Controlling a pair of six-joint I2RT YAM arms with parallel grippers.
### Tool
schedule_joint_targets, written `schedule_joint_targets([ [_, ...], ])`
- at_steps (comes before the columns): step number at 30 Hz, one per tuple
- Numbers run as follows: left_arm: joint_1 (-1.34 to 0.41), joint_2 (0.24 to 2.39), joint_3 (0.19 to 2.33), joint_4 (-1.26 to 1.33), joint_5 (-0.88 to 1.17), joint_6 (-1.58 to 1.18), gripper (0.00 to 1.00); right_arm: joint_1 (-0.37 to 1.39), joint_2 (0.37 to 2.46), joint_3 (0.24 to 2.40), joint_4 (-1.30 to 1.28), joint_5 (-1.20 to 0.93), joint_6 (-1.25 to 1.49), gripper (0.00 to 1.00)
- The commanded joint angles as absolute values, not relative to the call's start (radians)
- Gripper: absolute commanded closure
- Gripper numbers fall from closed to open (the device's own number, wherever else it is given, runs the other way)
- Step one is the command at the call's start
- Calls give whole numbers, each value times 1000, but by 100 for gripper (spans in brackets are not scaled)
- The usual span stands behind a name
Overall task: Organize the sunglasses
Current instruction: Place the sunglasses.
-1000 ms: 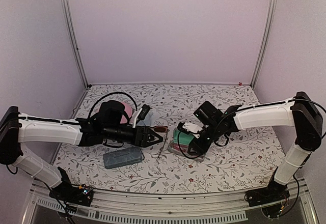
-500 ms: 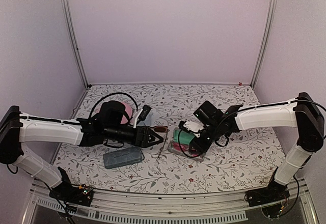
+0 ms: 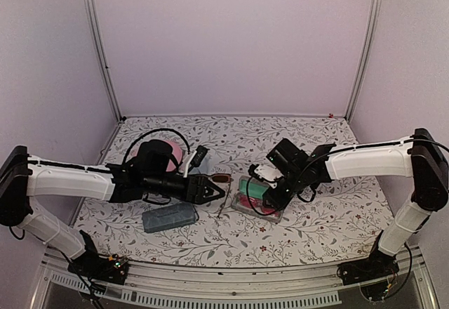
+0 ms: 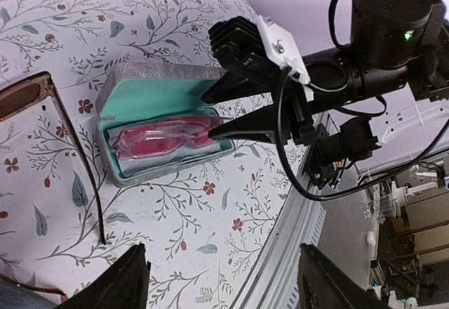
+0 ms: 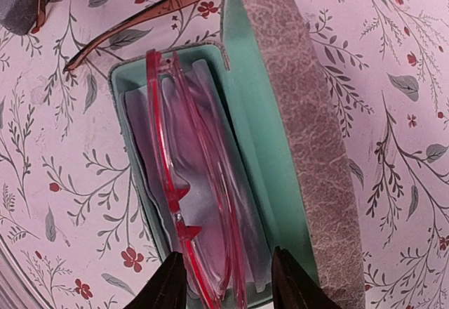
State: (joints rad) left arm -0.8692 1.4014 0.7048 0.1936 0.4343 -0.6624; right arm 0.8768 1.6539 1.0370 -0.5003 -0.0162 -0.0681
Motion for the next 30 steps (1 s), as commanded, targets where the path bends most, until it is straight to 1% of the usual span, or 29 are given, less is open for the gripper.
schedule_joint_targets([
  [1, -858, 1412, 695, 219, 442, -663, 27, 886, 1635, 1046, -518, 45, -37, 57],
  [9, -859, 1416, 693, 227, 446, -667, 27, 896, 1617, 1044, -530, 69, -19, 57],
  [12, -859, 1417, 692, 228, 446, -667, 27, 915, 1620, 1041, -523, 76, -17, 54],
  [15, -859, 1417, 691, 230, 448, -668, 27, 938, 1627, 1039, -506, 100, -15, 48],
  [19, -859, 1417, 689, 230, 449, -670, 27, 958, 1649, 1048, -503, 114, -20, 43],
  [30, -859, 1414, 683, 234, 449, -672, 27, 978, 1708, 1066, -547, 202, -28, 38],
])
